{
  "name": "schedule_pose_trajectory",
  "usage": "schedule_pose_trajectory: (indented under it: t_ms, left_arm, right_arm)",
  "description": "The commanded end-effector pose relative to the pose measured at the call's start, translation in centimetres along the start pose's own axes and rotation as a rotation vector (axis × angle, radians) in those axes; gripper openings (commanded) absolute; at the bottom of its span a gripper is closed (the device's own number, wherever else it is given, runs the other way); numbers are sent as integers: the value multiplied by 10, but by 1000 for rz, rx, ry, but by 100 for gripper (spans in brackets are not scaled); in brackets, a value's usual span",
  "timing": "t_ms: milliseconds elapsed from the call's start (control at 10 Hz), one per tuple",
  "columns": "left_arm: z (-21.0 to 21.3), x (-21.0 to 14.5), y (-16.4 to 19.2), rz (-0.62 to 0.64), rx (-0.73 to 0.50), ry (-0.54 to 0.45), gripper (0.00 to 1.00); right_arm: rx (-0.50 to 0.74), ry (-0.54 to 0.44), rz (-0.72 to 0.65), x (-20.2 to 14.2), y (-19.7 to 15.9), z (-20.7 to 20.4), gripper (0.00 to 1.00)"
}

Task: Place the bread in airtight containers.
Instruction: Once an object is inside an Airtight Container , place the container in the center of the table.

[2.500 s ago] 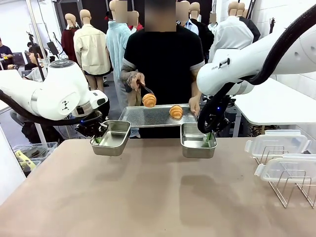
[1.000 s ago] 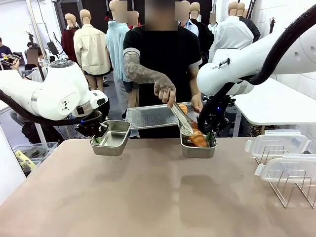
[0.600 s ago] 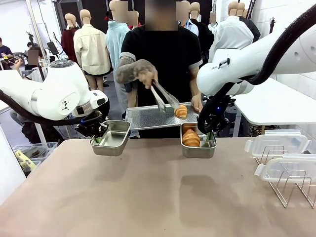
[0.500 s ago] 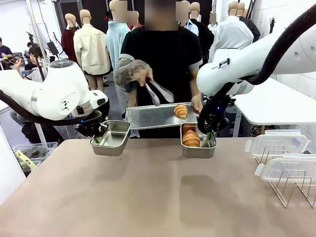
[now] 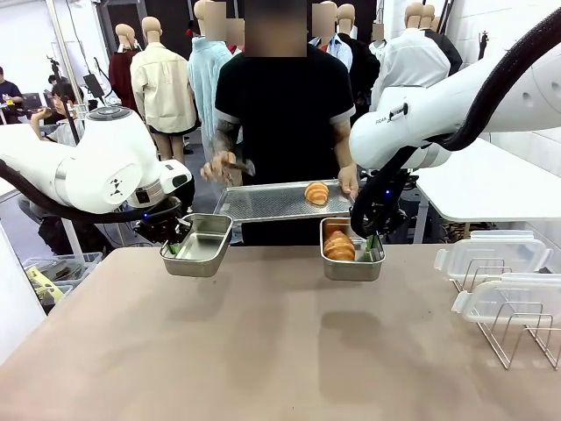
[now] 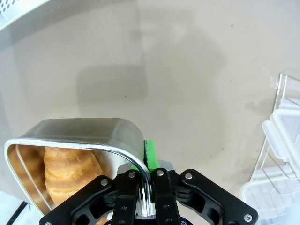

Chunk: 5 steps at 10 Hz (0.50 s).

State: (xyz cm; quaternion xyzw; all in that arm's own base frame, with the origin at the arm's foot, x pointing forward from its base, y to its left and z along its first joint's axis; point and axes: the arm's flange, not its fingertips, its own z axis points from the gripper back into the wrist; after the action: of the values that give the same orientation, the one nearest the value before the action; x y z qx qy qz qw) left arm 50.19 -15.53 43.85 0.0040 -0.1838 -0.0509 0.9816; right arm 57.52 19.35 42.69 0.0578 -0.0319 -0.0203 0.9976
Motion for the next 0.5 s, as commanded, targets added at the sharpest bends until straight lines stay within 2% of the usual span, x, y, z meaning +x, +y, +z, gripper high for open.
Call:
schedule_pose_trajectory:
  t_ms: [0,400]
  left_arm:
    - [3,4,0,2,-2,-7,0]
    - [3,4,0,2,-2,-7,0]
  right_arm:
    - [-5,-12,7,2,2,1,0]
    - [-5,-12,7,2,2,1,0]
